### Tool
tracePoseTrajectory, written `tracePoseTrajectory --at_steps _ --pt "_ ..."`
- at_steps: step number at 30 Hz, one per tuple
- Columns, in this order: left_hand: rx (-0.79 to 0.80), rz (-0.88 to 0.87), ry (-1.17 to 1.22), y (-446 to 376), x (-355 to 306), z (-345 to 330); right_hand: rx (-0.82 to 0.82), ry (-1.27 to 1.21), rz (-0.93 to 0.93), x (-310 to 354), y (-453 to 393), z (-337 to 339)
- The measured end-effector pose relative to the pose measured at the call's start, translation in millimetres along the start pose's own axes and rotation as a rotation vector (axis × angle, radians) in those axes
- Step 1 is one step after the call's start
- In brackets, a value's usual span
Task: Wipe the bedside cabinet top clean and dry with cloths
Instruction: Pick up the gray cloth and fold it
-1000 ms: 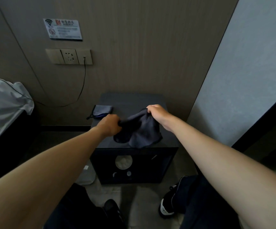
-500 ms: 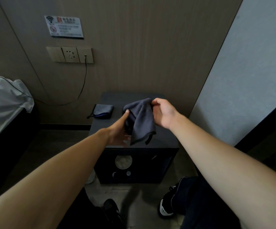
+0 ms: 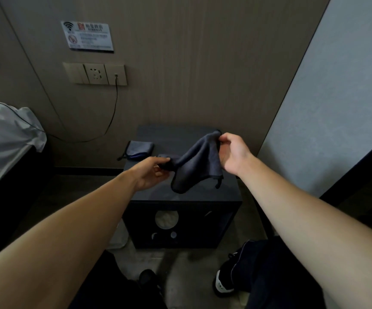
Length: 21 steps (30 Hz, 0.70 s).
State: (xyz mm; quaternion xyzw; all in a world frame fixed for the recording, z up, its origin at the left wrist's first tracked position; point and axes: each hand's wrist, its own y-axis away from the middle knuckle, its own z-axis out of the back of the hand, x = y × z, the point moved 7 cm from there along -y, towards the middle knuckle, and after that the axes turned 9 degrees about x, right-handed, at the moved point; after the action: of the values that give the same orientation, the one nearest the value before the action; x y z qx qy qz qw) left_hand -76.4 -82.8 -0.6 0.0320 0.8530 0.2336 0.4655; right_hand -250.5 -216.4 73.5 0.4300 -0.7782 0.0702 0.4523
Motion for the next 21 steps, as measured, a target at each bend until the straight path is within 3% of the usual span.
tracePoseTrajectory --at_steps 8,15,18,21 --pt "-0.078 -0.084 -0.141 0.0 -19.3 13.2 -0.045 0.006 -0.001 -0.6 -5.1 13.6" --pt "-0.03 -0.097 -0.194 4.2 -29.0 18.3 -0.121 0.087 -0.037 0.4 -12.6 37.6" --pt "0.022 -0.095 -0.35 8.3 -31.3 12.1 -0.184 0.14 -0.048 0.6 -17.6 53.2" --pt "-0.132 -0.176 -0.606 11.3 -42.1 22.5 -0.236 0.333 -0.082 2.0 -19.2 63.2"
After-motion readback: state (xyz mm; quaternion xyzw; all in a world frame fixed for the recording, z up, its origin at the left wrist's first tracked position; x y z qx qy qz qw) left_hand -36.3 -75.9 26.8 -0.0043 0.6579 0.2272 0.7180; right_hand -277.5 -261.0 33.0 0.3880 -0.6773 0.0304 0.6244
